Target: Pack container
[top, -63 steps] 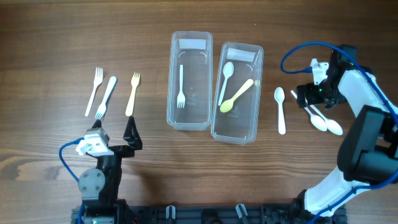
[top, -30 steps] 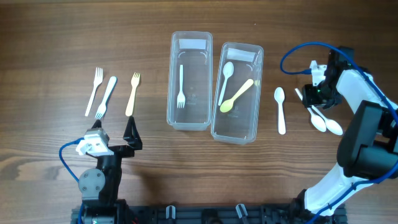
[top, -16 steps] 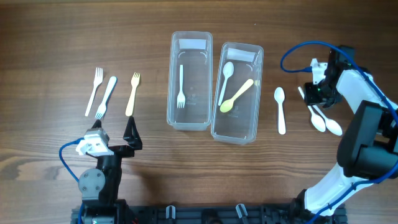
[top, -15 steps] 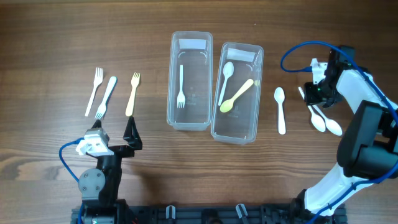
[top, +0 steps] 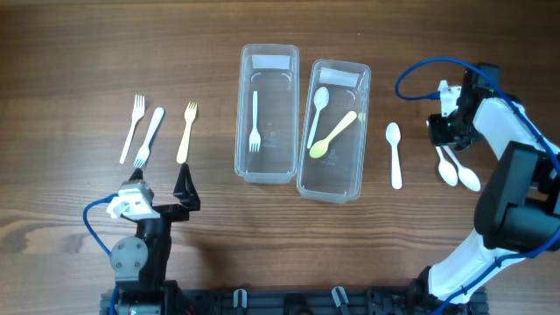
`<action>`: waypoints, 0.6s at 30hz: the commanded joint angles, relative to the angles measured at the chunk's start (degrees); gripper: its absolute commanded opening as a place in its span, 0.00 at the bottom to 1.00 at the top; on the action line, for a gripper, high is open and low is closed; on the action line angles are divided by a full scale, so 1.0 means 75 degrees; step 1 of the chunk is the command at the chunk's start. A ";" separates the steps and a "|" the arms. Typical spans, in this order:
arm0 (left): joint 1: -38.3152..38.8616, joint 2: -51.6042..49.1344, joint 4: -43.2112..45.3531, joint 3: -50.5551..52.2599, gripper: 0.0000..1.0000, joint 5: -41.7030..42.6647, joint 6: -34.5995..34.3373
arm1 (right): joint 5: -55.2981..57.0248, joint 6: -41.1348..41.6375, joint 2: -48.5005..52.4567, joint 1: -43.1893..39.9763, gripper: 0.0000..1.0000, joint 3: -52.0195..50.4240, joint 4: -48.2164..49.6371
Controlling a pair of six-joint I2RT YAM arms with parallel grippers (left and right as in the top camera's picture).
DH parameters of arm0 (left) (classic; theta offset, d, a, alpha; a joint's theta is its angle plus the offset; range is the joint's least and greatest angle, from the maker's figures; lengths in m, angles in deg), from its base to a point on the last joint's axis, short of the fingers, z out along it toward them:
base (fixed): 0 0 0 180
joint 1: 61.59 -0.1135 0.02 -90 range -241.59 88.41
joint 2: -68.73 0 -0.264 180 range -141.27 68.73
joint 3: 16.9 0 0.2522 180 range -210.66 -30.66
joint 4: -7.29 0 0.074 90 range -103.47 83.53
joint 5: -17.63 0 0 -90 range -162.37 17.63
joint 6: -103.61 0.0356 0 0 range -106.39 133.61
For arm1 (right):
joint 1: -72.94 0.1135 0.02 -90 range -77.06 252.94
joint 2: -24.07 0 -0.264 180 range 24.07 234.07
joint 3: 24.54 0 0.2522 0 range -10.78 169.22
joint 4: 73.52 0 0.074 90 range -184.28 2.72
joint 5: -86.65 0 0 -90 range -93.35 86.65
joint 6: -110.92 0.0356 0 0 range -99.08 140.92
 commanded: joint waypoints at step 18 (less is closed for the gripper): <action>0.0009 0.0055 -0.0032 0.0038 1.00 -0.0015 0.0067 | -0.0842 -0.0020 0.0087 0.0015 0.40 0.0000 0.0189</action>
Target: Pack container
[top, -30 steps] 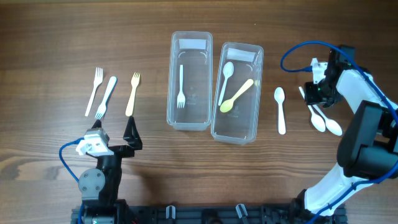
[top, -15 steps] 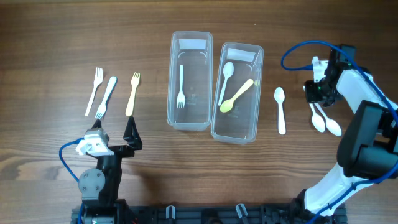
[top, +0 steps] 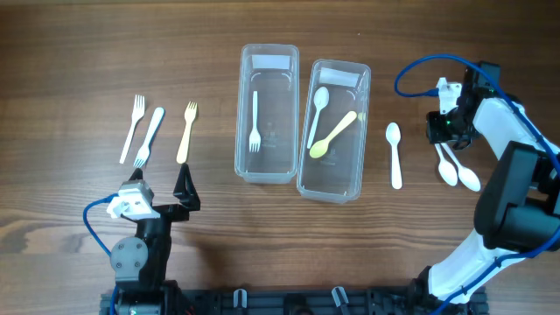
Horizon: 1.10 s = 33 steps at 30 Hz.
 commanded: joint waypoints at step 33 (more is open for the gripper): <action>0.0009 0.0055 -0.0035 0.0038 1.00 -0.0015 0.0067 | -0.0428 -0.0184 0.0679 0.0085 0.04 0.0041 0.0414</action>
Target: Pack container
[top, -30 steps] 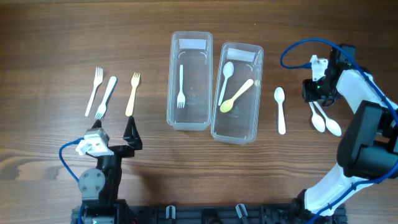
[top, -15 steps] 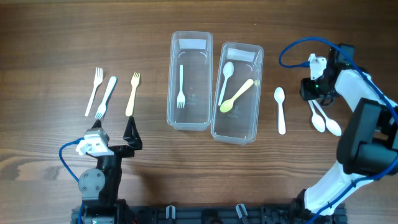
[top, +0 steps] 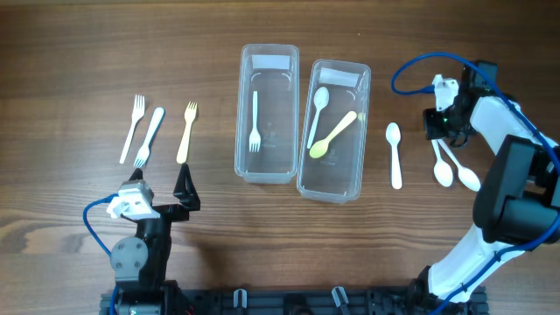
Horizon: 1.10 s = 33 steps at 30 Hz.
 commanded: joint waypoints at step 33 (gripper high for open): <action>0.0009 0.0055 -0.0032 0.0038 1.00 -0.0015 0.0067 | -0.2815 0.2119 -0.0187 0.1772 0.04 0.5840 -0.5683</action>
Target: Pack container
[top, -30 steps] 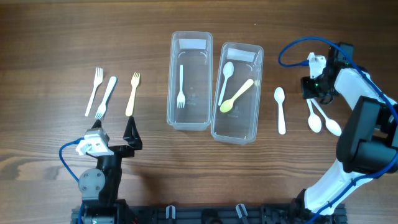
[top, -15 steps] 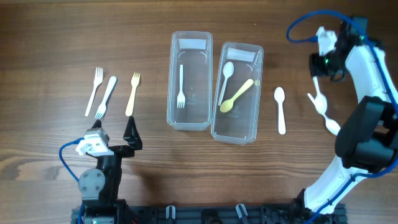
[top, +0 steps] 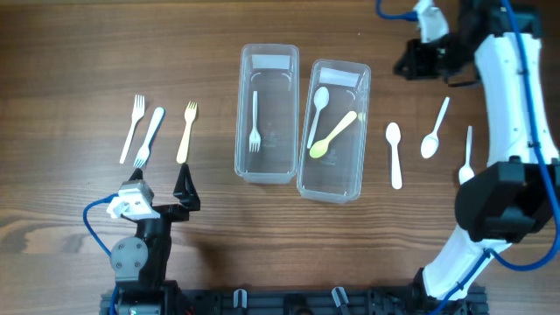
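Observation:
Two clear containers stand side by side mid-table. The left container (top: 267, 66) holds a white fork (top: 255, 122). The right container (top: 336, 188) holds a white spoon (top: 318, 112) and a yellow spoon (top: 333, 134). Three white spoons lie loose to its right: one close by (top: 395, 156), a tilted one (top: 435, 129), and an upright one (top: 467, 156). My right gripper (top: 411, 64) is at the far edge, above the right container's corner and away from the spoons; its jaws are too dark to read. My left gripper (top: 160, 192) rests open at the near left.
Two white forks (top: 132, 128) (top: 150, 136) and a yellow fork (top: 186, 132) lie in a row left of the containers, just beyond my left gripper. My right arm (top: 512, 79) reaches along the right side, past the loose spoons.
My right gripper has gone from the handle ends of the two rightmost spoons to the far edge. Those spoons have shifted apart: one now lies tilted further up, the other upright near the arm.
My right gripper stayed at the handles of the two rightmost spoons through all three earlier moments, edging slightly left. Now it is at the far edge and the two spoons lie separated. The containers, their contents, the forks and my left arm have not changed.

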`<action>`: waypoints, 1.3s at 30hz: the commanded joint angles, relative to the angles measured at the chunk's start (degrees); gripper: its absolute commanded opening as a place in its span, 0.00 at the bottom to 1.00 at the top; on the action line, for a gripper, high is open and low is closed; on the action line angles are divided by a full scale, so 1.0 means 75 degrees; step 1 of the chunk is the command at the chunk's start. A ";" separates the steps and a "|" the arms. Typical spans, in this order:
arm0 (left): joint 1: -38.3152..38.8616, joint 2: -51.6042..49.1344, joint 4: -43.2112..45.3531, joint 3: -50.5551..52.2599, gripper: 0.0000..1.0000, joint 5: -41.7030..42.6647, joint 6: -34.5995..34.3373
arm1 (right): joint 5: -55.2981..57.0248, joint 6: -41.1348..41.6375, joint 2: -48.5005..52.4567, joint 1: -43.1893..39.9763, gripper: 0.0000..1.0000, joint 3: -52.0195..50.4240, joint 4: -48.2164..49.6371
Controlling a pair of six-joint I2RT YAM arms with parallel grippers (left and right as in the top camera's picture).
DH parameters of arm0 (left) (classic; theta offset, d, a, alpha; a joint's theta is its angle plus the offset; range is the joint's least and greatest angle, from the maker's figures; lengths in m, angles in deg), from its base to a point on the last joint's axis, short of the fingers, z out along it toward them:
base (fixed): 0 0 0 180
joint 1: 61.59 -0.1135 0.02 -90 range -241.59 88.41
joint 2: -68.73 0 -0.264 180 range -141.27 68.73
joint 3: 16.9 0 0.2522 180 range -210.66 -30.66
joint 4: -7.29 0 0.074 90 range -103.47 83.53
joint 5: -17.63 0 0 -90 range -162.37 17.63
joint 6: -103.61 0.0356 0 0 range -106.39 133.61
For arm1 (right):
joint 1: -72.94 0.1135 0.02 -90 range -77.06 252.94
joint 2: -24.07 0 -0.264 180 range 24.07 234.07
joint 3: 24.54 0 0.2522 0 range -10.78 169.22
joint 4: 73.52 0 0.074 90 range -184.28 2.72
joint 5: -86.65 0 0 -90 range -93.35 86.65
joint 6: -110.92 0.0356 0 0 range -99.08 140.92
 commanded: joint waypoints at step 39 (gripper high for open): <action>0.0009 0.0055 -0.0032 0.0038 1.00 -0.0015 0.0067 | 0.3870 0.3666 0.1067 -0.1166 1.00 -0.2643 0.2241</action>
